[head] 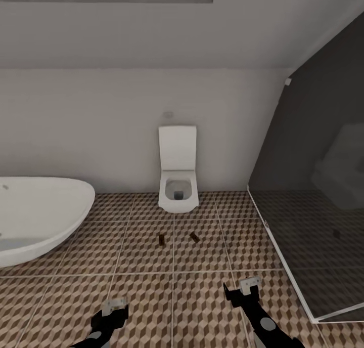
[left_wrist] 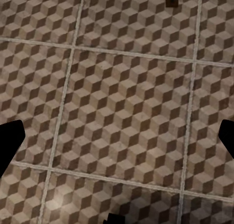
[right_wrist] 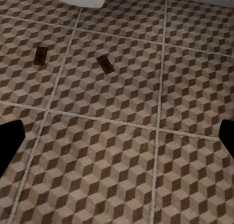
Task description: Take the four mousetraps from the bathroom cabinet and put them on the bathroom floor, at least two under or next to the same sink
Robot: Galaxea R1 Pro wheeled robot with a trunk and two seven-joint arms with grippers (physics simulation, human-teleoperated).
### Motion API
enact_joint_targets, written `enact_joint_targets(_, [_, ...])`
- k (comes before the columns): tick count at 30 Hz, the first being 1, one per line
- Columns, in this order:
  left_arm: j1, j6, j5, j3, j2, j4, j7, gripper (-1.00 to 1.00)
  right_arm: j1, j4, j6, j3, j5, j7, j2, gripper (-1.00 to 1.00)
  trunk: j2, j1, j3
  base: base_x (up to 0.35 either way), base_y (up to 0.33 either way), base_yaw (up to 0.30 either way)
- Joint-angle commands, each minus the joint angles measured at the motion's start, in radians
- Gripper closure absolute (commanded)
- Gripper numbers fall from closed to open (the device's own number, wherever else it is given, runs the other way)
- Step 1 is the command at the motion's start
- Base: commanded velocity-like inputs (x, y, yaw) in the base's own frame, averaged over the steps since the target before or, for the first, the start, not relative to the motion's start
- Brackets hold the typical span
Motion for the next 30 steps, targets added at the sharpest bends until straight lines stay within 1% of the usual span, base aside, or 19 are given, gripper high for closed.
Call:
enact_joint_targets(1, [-0.002,-0.005,0.003,-0.008,0.000,0.004,0.004,-1.00,-0.001,0.000,-0.003,0.008,-0.011,-0.004,-0.001,-1.00,-0.002,0.001,0.000,0.000,0.000,0.000])
enact_joint_targets(3, [-0.002,-0.006,0.004,-0.008,0.005,0.004,0.004,-1.00,-0.001,0.000,-0.003,0.006,-0.013,-0.004,-0.001,-1.00,-0.002,0.001,0.003,0.000,0.000,0.000])
enact_joint_targets(9, [-0.002,-0.008,0.007,-0.005,0.034,0.002,0.011,-1.00,-0.001,-0.001,-0.003,-0.010,-0.015,-0.004,-0.004,-1.00,-0.002,0.001,0.013,0.000,0.000,0.000])
enact_joint_targets(11, [-0.002,-0.023,0.008,0.005,0.064,0.001,0.020,-1.00,-0.001,-0.001,-0.020,-0.053,-0.015,-0.004,-0.011,-1.00,-0.002,0.001,0.016,0.000,0.000,0.000])
enact_joint_targets(13, [-0.002,-0.038,0.008,0.016,0.081,0.002,0.031,-1.00,-0.001,-0.001,-0.038,-0.078,-0.015,-0.004,-0.020,-1.00,-0.002,0.001,0.017,0.000,0.000,0.000])
enact_joint_targets(15, [-0.002,-0.051,0.009,0.025,0.092,0.002,0.044,-1.00,-0.001,0.000,-0.051,-0.094,-0.014,-0.004,-0.031,-1.00,-0.002,0.001,0.018,0.000,0.000,0.000])
enact_joint_targets(19, [-0.002,-0.071,0.008,0.030,0.097,0.002,0.053,-1.00,0.000,0.002,-0.059,-0.100,-0.011,-0.003,-0.036,-1.00,-0.002,0.001,0.018,0.000,0.000,0.000])
enact_joint_targets(21, [-0.002,-0.102,0.007,0.031,0.098,0.003,0.066,-1.00,0.000,0.024,-0.059,-0.100,-0.011,-0.003,-0.037,-1.00,-0.002,0.001,0.018,0.000,0.000,0.000])
enact_joint_targets(22, [-0.001,-0.130,0.006,0.031,0.097,0.003,0.096,-1.00,0.000,0.055,-0.060,-0.100,-0.010,-0.003,-0.037,-1.00,-0.002,0.001,0.018,0.000,0.000,0.000])
enact_joint_targets(23, [-0.001,-0.144,0.006,0.030,0.096,0.003,0.125,-1.00,0.000,0.075,-0.061,-0.101,-0.009,-0.003,-0.037,-1.00,-0.002,0.001,0.018,0.000,0.000,0.000])
enact_joint_targets(24, [-0.001,-0.149,0.006,0.030,0.095,0.003,0.142,-1.00,0.000,0.084,-0.061,-0.101,-0.009,-0.003,-0.037,-1.00,-0.002,0.001,0.018,0.000,0.000,0.000])
enact_joint_targets(25, [0.000,-0.157,0.006,0.030,0.093,0.003,0.174,-1.00,0.000,0.098,-0.061,-0.100,-0.008,-0.003,-0.036,-1.00,-0.002,0.001,0.018,0.000,0.000,0.000])
enact_joint_targets(28, [0.005,-0.167,0.007,0.029,0.091,0.004,0.222,-1.00,0.000,0.116,-0.059,-0.099,-0.006,-0.003,-0.036,-1.00,-0.002,0.001,0.018,0.000,0.000,0.000])
enact_joint_targets(30, [0.009,-0.171,0.007,0.028,0.089,0.004,0.239,-1.00,0.000,0.122,-0.054,-0.099,-0.005,-0.005,-0.036,-1.00,-0.002,0.001,0.018,0.000,0.000,0.000])
